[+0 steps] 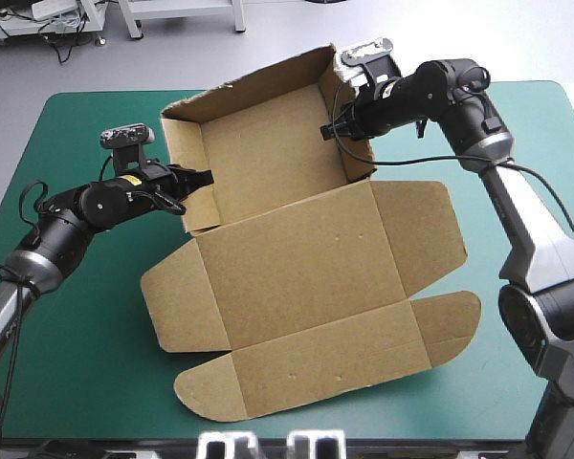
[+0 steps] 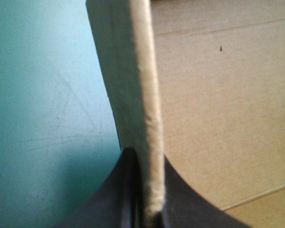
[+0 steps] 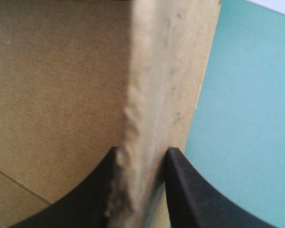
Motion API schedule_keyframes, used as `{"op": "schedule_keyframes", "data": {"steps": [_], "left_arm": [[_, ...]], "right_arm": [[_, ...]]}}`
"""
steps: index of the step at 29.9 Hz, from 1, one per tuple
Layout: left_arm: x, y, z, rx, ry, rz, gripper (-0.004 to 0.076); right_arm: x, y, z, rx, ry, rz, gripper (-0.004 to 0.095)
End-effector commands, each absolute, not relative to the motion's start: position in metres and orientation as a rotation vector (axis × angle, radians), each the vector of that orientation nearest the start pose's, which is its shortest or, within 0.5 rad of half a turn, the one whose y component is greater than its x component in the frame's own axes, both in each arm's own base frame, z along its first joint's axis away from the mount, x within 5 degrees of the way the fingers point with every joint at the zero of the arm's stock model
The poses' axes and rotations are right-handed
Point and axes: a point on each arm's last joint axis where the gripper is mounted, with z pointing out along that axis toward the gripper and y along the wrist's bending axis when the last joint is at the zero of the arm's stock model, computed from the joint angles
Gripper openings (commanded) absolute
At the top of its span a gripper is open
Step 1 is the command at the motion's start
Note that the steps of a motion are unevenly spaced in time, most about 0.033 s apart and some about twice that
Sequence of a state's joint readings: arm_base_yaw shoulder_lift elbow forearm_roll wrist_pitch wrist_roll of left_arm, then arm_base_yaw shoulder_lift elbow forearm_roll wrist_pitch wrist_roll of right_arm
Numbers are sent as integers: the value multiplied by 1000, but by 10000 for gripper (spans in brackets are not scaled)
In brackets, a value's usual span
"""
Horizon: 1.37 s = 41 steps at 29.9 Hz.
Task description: Fold the box
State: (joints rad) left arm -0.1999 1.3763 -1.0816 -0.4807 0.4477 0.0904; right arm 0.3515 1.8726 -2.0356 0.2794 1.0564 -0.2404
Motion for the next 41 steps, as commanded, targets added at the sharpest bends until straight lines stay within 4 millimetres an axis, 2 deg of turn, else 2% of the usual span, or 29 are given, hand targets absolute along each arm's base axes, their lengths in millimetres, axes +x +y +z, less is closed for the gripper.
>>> {"op": "schedule_keyframes", "data": {"steps": [1, 7, 11, 14, 21, 28, 41], "left_arm": [[290, -86, 351, -26, 2125, -569, -10], [298, -89, 326, 83, 2317, -499, -10], [315, -95, 309, 165, 2491, -474, -10], [329, -103, 303, 220, 2544, -505, -10], [348, -122, 294, 292, 2573, -506, -10], [351, -141, 283, 355, 2620, -326, -10], [347, -142, 280, 317, 2671, -280, -10]], "right_arm": [[374, 178, 404, -729, 2334, 504, -24], [386, 181, 361, -749, 2527, 486, -23], [390, 184, 336, -729, 2618, 441, -24], [392, 185, 324, -707, 2664, 442, -24], [397, 184, 307, -584, 2751, 398, -22], [397, 191, 297, -626, 2755, 142, -23], [397, 195, 293, -603, 2773, 183, -24]]}}
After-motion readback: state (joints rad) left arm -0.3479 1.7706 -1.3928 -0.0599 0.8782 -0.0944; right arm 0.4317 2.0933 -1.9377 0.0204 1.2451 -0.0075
